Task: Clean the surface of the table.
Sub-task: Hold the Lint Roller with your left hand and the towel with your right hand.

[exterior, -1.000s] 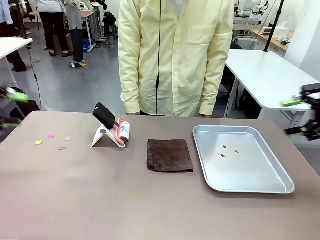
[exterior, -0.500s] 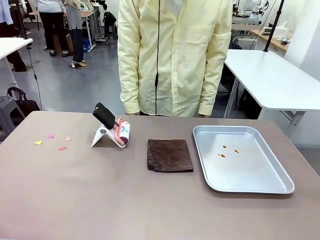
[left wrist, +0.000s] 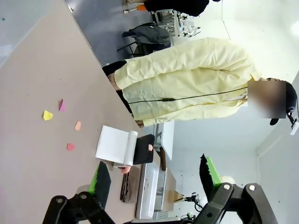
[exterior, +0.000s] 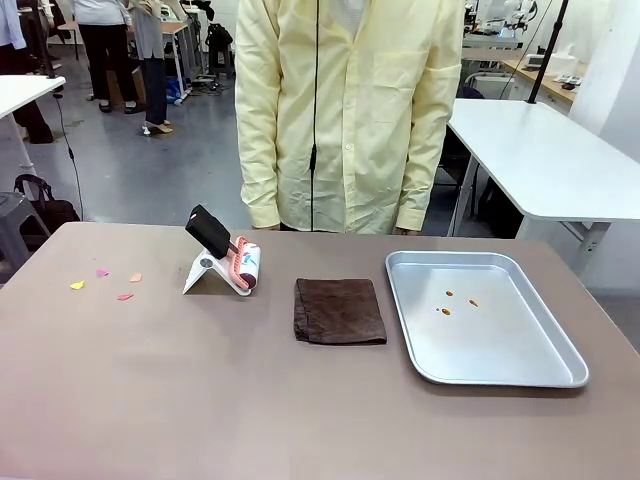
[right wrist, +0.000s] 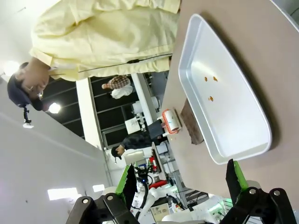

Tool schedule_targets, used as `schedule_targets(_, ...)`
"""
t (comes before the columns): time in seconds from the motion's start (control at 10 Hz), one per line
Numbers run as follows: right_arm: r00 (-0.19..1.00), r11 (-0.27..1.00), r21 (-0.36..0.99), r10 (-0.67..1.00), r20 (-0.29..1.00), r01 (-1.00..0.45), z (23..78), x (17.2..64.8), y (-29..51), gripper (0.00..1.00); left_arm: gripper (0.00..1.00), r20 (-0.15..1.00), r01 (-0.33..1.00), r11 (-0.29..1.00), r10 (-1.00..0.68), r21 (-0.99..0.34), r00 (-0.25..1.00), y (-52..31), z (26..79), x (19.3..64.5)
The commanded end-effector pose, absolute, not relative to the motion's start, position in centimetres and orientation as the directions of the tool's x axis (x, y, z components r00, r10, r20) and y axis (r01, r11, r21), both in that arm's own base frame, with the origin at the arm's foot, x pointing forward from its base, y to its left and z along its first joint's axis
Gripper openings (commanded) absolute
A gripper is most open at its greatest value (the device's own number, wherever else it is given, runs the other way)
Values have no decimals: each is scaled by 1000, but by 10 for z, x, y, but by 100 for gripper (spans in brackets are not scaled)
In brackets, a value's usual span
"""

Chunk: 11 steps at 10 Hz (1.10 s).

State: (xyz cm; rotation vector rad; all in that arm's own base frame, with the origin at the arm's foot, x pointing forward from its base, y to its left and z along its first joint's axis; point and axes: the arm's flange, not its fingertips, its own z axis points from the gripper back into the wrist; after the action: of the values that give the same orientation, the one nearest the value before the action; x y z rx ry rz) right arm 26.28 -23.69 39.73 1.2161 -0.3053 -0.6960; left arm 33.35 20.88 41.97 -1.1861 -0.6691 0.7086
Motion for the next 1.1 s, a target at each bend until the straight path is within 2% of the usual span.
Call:
schedule_targets(0.0, 760, 166, 934, -634, -145, 316, 405, 261, -235, 100, 100, 85, -130, 206, 785, -970, 614, 213, 418, 329)
schedule_targets(0.2, 760, 177, 930, -634, -143, 322, 398, 263, -236, 100, 100, 89, -137, 215, 787, -967, 610, 210, 419, 333)
schedule_targets(0.3, 763, 268, 903, -639, -95, 337, 414, 274, -216, 100, 100, 132, -157, 293, 763, -943, 632, 203, 432, 342)
schedule_targets(0.6, 859, 558, 806, -495, 130, 199, 478, 326, -134, 100, 100, 237, -159, 525, 607, -836, 759, 135, 482, 399)
schedule_targets(0.7, 880, 611, 777, -441, 176, 151, 493, 341, -103, 100, 100, 274, -113, 574, 543, -811, 794, 111, 495, 411)
schedule_targets(0.9, 915, 676, 732, -346, 210, 88, 508, 366, -30, 100, 100, 331, -77, 694, 434, -715, 838, 63, 510, 433)
schedule_targets(1.0, 937, 680, 728, -305, 174, 86, 508, 380, 22, 100, 100, 334, -72, 736, 390, -673, 858, 38, 510, 448)
